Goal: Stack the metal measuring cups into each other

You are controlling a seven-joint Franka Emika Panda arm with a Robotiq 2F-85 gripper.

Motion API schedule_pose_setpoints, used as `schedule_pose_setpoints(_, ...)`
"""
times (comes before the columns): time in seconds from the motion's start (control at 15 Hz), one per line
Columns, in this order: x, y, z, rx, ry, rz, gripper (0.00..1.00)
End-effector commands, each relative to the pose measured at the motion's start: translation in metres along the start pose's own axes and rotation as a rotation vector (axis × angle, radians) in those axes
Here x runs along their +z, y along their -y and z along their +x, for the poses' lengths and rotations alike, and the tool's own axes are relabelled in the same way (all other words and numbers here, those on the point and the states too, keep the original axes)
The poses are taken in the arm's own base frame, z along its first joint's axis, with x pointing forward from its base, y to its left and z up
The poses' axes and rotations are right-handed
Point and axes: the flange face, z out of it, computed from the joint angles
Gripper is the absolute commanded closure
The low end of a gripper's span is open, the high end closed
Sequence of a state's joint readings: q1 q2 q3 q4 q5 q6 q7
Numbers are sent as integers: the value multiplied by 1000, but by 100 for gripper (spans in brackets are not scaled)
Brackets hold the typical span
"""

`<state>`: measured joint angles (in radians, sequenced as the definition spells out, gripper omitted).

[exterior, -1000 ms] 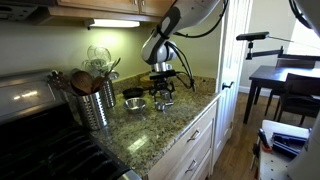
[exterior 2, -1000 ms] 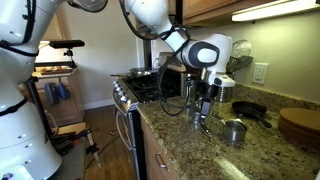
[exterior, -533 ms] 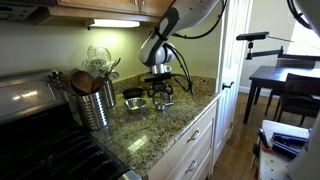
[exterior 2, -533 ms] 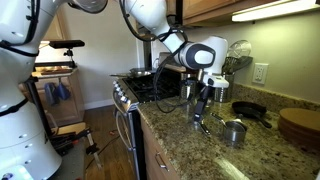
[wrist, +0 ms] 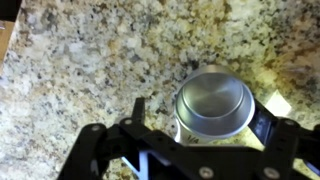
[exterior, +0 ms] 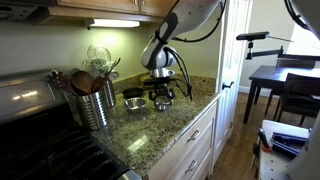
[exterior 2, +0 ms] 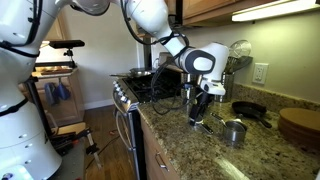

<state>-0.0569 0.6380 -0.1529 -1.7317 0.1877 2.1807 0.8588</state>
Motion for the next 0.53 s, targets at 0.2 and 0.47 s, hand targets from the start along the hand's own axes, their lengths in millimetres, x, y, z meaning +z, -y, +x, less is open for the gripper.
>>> schedule_pose_setpoints(0.2,6,0,-4,67,11,12,27)
schedule_pose_setpoints(0.47,4,1,-4,65,6,12,45)
